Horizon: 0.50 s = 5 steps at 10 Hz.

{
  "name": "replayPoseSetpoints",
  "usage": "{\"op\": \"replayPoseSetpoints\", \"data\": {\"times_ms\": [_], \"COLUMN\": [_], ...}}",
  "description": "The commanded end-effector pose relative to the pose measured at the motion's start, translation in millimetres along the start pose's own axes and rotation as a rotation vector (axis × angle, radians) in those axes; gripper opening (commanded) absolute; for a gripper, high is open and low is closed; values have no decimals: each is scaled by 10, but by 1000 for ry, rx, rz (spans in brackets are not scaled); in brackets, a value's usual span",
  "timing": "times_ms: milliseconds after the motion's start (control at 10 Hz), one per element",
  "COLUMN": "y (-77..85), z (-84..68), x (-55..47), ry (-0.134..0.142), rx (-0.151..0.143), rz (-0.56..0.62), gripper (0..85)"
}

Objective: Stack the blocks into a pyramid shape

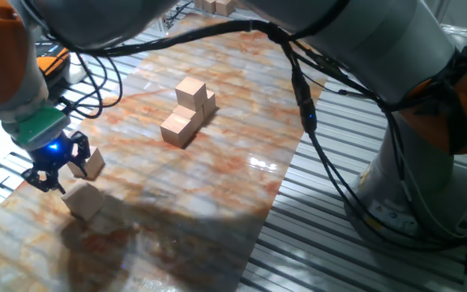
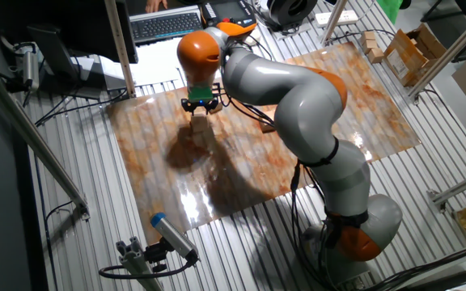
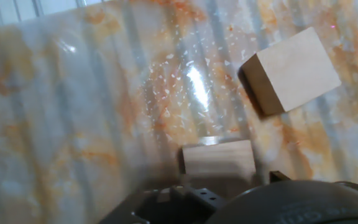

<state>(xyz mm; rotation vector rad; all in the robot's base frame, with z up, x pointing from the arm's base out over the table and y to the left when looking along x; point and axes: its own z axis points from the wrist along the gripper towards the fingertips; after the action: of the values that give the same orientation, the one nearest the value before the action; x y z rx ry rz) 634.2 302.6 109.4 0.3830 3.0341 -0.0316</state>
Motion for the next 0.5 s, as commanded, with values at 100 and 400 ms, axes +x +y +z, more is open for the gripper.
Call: {"op": "replayPoseSetpoints", "data": {"times_ms": [100,400], "y": [32,44], "z": [47,67], "x": [53,59], "ry": [-19,-18], "rx": [-61,16], "rz": [6,-39], "gripper": [850,850]}}
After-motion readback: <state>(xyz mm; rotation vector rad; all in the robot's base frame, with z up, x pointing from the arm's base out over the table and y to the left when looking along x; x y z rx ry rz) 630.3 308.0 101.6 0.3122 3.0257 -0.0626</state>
